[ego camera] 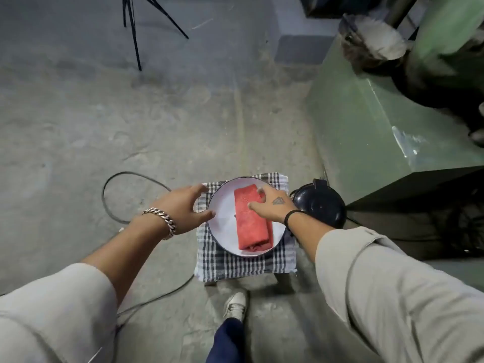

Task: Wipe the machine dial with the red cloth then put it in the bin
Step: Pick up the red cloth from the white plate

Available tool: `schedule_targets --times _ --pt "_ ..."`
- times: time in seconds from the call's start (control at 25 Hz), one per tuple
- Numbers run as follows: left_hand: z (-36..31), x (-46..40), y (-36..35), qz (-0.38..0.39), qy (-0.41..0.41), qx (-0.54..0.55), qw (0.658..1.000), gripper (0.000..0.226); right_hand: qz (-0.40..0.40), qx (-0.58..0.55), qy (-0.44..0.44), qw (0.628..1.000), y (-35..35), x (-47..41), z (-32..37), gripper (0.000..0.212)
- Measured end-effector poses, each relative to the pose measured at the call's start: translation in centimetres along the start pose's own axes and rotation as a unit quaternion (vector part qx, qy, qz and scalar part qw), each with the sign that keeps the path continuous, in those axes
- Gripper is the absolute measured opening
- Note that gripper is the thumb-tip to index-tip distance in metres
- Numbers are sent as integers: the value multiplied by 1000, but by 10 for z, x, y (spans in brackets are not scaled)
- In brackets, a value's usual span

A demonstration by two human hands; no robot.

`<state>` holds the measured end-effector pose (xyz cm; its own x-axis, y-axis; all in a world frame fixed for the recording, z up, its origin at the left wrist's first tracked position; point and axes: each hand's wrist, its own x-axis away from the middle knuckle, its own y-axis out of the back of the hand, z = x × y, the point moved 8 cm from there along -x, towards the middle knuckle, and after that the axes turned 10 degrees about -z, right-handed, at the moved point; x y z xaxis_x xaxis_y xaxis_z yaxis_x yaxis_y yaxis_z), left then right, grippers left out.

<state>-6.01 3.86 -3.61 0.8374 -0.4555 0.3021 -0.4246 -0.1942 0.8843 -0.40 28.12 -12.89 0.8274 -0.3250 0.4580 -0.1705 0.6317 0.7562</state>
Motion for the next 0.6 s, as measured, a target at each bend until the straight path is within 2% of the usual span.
schedule_targets --times 0.08,0.16,0.24,0.32,0.44,0.6 --pt "7 -15 -9 -9 -1 -1 1000 71 10 14 -52 999 -27 -15 -17 57" --pt "10 -23 -16 -3 -5 -3 1000 71 25 49 -106 993 -52 -15 -35 71" --pt "9 -34 -20 -9 -10 -3 1000 71 8 61 -135 989 -67 -19 -45 87" --pt "8 -42 -21 -19 -17 -12 1000 71 -19 54 -156 986 -73 -23 -52 89" --pt "8 -44 -22 -21 -16 -27 999 71 -10 -41 -236 971 -82 -23 -61 78" --pt "-3 -45 -8 -13 -18 -18 1000 71 14 -218 -205 954 -66 -18 -39 36"
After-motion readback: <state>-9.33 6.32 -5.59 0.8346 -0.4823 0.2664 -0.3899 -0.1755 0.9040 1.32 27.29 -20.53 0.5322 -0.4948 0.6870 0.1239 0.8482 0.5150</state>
